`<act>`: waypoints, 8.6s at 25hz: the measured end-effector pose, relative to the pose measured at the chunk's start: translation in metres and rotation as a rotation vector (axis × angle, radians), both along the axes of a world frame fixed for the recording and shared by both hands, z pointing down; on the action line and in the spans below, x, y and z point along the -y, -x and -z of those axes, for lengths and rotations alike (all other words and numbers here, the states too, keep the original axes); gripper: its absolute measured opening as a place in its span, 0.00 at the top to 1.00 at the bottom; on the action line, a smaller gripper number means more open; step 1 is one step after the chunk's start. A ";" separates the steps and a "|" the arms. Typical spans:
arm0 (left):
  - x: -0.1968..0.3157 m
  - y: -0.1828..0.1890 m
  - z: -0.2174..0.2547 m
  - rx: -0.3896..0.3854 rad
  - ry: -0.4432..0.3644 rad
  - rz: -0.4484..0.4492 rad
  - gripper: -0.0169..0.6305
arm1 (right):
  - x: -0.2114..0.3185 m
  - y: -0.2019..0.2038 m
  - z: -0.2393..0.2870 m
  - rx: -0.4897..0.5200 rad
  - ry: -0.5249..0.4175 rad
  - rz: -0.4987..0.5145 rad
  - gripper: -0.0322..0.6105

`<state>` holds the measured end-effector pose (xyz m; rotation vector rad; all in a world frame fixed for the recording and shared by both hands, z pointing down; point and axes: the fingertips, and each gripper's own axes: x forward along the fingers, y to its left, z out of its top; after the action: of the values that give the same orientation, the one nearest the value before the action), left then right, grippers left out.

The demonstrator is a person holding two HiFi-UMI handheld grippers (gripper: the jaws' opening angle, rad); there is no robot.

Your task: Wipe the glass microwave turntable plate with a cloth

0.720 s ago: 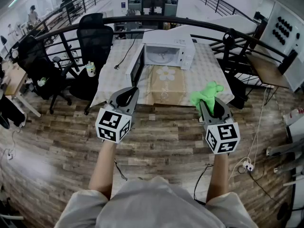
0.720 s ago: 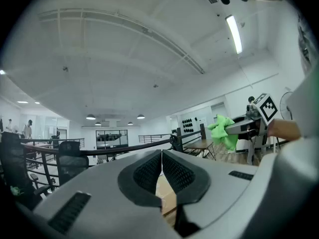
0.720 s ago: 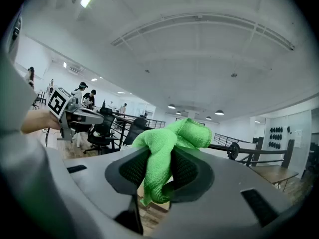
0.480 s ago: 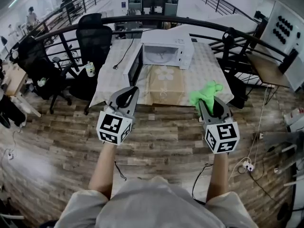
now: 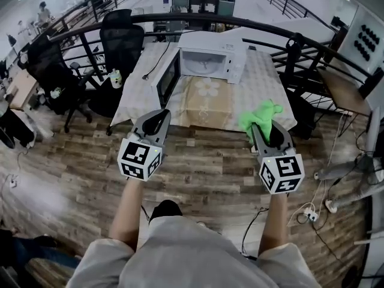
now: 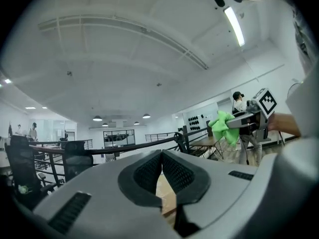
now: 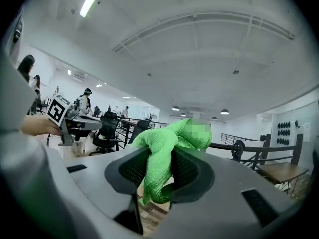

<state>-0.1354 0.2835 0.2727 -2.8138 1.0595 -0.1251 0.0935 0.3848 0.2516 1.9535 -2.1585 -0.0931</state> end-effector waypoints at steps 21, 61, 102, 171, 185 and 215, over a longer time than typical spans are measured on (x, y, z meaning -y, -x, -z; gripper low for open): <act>0.294 -0.070 -0.007 0.035 -0.023 -0.047 0.94 | 0.275 -0.053 -0.009 -0.021 0.024 -0.042 0.73; 0.447 -0.136 -0.180 0.127 0.319 0.305 0.94 | 0.656 -0.038 -0.318 -0.041 0.516 0.462 0.73; 0.440 -0.145 -0.227 0.162 0.403 0.187 0.94 | 0.753 -0.011 -0.361 -0.386 0.479 0.339 0.73; 0.386 -0.149 -0.273 0.145 0.478 0.103 0.94 | 0.749 -0.013 -0.369 -0.476 0.456 0.320 0.74; 0.383 -0.153 -0.272 0.145 0.458 0.046 0.94 | 0.713 -0.120 -0.370 -0.428 0.578 0.042 0.74; 0.405 -0.231 -0.092 0.099 0.182 0.034 0.94 | 0.508 -0.162 -0.127 -0.114 0.293 0.135 0.75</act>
<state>0.0960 -0.1212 0.3643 -2.9134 1.1267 -0.3782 0.2559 -0.1234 0.3789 1.6032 -2.0934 0.0835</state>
